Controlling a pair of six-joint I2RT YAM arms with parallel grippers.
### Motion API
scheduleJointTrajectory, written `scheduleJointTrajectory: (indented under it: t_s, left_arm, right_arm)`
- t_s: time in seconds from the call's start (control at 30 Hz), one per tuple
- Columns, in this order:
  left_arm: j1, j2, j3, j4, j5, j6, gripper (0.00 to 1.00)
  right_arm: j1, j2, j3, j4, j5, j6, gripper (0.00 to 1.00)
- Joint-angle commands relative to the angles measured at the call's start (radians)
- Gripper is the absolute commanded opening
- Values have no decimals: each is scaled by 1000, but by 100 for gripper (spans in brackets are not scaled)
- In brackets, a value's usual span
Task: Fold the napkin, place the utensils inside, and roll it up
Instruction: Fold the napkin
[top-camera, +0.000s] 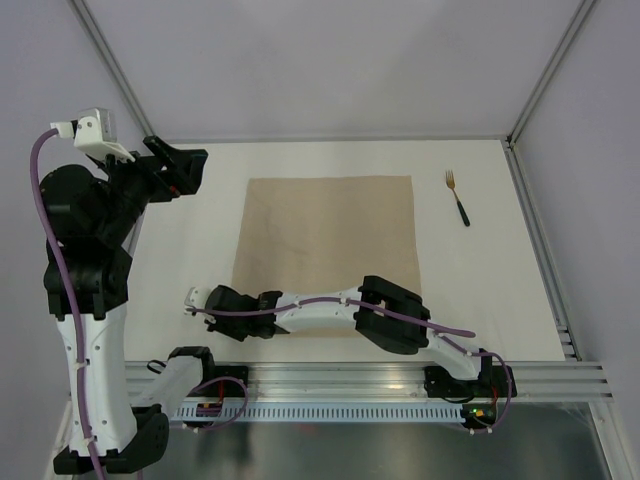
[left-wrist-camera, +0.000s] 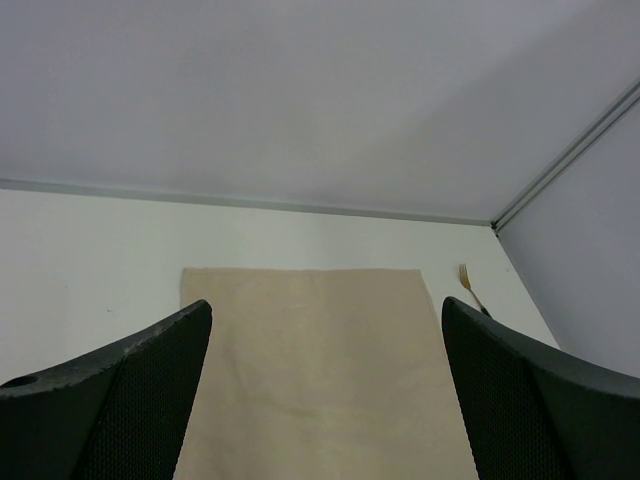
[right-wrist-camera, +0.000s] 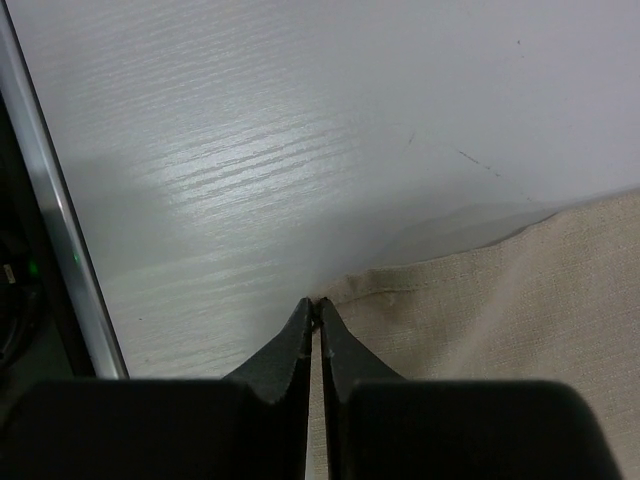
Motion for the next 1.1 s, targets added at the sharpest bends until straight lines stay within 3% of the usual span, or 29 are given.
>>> scheduleJointTrajectory:
  t_s: [0.0,0.3,0.73,1.07]
  left_arm:
    - [3,-15,-1,-27,-8,14,100]
    - [3,-26,-13,-27,-17,23,100]
    - [1,-35,-11,-26,-14,25,100]
    - [3,-27,-22,-16,-6,17,100]
  right_arm:
    - [10,-45,51,-66,3,-2,9]
    - [47,-99,51,-80,-12,-3,1]
    - [55,-145,64,-94,32,-35,0]
    - [-51,-245,-61,-75,49,-57,0]
